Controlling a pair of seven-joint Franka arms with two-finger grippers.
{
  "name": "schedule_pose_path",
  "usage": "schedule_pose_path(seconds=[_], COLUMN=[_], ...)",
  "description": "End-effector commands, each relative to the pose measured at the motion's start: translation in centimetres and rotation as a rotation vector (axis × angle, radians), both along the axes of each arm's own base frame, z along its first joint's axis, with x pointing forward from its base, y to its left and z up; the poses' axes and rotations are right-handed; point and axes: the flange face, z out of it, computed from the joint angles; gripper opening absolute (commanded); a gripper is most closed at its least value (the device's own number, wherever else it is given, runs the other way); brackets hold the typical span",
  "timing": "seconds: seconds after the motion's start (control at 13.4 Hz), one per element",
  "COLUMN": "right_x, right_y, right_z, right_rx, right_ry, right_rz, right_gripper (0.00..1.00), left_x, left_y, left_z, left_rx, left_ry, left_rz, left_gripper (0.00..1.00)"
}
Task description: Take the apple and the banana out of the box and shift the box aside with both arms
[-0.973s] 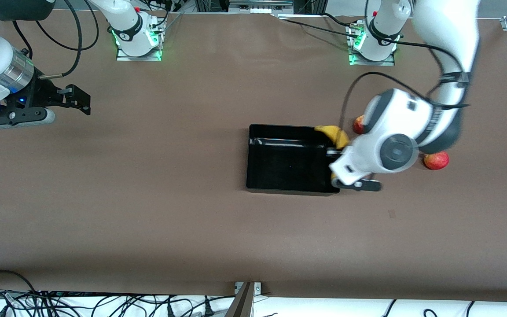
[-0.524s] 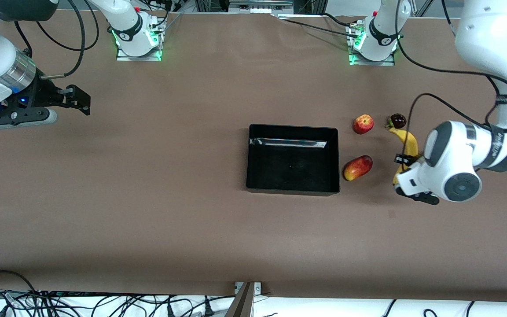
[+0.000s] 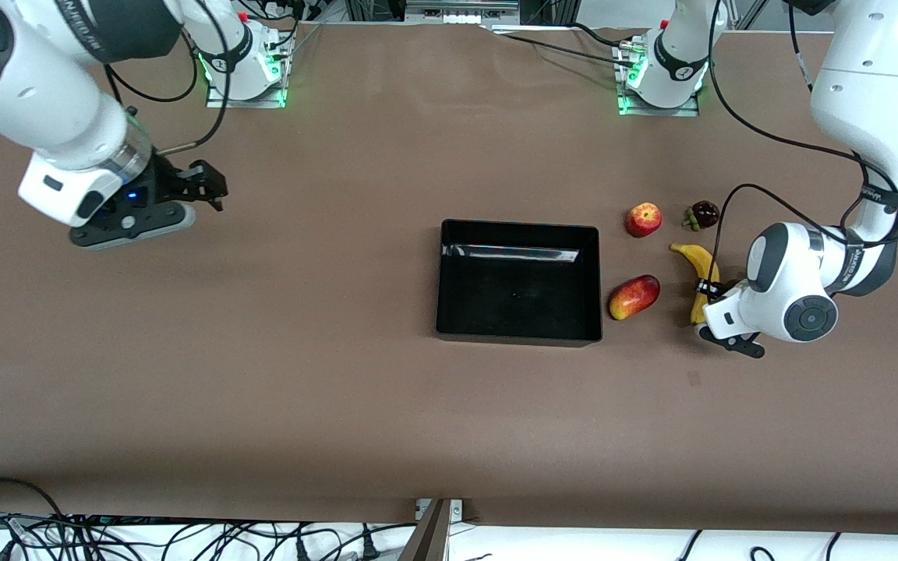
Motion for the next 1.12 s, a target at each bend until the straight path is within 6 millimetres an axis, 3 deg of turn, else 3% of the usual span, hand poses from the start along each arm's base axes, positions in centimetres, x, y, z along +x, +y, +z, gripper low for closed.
schedule_pose_path(seconds=[0.0, 0.07, 0.22, 0.37, 0.52, 0.67, 0.75, 0.82, 0.9, 0.97, 1.05], right_x=[-0.5, -0.9, -0.1, -0.3, -0.6, -1.9, -2.3, -2.7, -3.4, -3.8, -4.2], right_y=[2.0, 4.8, 9.0, 15.4, 20.0, 24.4, 26.3, 27.9, 29.3, 30.0, 30.7], right_z=[-0.3, -1.8, -6.1, -11.2, -16.2, -20.9, -23.0, -24.5, -25.9, -27.0, -28.2], right_rx=[-0.016, -0.010, 0.014, 0.034, 0.060, 0.094, 0.112, 0.136, 0.149, 0.156, 0.162], right_ry=[0.028, 0.043, 0.046, 0.018, 0.005, 0.000, -0.017, -0.037, -0.047, -0.051, -0.052], right_rz=[0.064, 0.093, -0.036, -0.100, -0.173, -0.212, -0.243, -0.267, -0.285, -0.301, -0.305], right_gripper=[1.00, 1.00, 1.00, 1.00, 1.00, 1.00, 1.00, 1.00, 1.00, 1.00, 1.00], left_x=[0.0, 0.5, 0.8, 1.0, -0.4, -3.2, -4.6, -5.4, -7.4, -9.0, -10.2], left_y=[-2.3, -2.5, -3.4, -2.9, -1.4, 0.0, -0.6, 1.2, 2.2, 1.3, 1.9], left_z=[10.2, 14.1, 22.7, 33.0, 38.9, 42.7, 42.7, 42.5, 42.3, 41.3, 39.8], left_rx=[0.035, 0.044, 0.057, 0.050, 0.033, 0.051, 0.045, -0.016, -0.064, -0.071, -0.074], left_ry=[-0.054, -0.082, -0.122, -0.266, -0.249, -0.258, -0.258, -0.316, -0.384, -0.463, -0.454], left_rz=[-0.056, -0.055, -0.056, -0.043, 0.005, 0.061, 0.067, 0.126, 0.184, 0.200, 0.258], left_gripper=[1.00, 1.00, 1.00, 1.00, 1.00, 1.00, 1.00, 1.00, 1.00, 1.00, 1.00])
